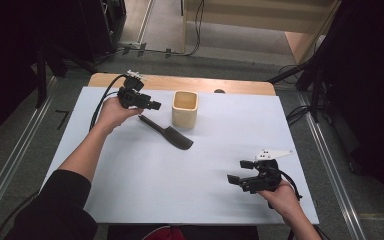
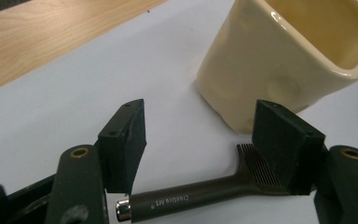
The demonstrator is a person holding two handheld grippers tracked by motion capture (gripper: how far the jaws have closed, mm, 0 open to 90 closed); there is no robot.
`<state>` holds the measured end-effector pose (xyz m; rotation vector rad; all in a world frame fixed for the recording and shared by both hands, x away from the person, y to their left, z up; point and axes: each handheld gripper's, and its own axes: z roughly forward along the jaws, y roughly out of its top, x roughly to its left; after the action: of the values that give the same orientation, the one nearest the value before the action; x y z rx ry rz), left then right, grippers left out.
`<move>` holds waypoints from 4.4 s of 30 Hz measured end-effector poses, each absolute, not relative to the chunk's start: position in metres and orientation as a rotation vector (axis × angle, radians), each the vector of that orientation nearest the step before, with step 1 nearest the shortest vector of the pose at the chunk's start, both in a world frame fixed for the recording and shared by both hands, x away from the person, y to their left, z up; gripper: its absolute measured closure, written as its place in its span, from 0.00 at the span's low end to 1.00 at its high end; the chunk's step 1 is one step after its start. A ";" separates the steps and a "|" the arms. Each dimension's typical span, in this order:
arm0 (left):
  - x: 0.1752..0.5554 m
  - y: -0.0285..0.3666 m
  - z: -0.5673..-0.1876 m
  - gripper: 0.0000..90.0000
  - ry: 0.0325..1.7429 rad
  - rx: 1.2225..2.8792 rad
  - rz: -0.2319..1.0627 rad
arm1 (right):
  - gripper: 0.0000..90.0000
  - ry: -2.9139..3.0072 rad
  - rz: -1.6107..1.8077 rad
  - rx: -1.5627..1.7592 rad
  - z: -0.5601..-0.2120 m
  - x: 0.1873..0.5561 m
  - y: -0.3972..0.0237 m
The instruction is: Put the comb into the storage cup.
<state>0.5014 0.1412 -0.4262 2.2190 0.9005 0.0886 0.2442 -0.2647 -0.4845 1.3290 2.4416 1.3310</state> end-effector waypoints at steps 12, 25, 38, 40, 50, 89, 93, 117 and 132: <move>0.499 0.140 -0.434 0.81 0.913 2.199 0.053 | 0.15 2.430 1.332 1.322 -0.483 0.244 -0.265; 0.505 0.146 -0.462 1.00 0.973 2.266 0.030 | 0.15 2.425 1.340 1.328 -0.483 0.244 -0.265; 0.507 0.152 -0.486 1.00 1.051 2.267 0.044 | 0.15 2.434 1.343 1.323 -0.483 0.244 -0.265; 0.506 0.152 -0.487 1.00 1.050 2.276 0.053 | 0.15 2.432 1.344 1.322 -0.483 0.243 -0.265; 0.500 0.151 -0.489 1.00 1.025 2.303 0.049 | 0.15 2.433 1.341 1.320 -0.483 0.243 -0.265; 0.451 0.161 -0.486 1.00 0.909 2.359 0.003 | 0.15 2.434 1.344 1.313 -0.482 0.244 -0.263; 0.445 0.161 -0.486 1.00 0.902 2.357 -0.005 | 0.15 2.435 1.344 1.313 -0.482 0.244 -0.263; 0.403 0.155 -0.491 1.00 0.845 2.370 -0.093 | 0.15 2.443 1.337 1.302 -0.482 0.243 -0.261; 0.393 0.150 -0.495 1.00 0.847 2.327 -0.167 | 0.15 2.450 1.329 1.294 -0.483 0.244 -0.259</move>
<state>0.3931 0.1501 -0.4946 2.3267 0.8469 -0.1668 0.2436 -0.2595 -0.4825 1.2936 2.4503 1.3291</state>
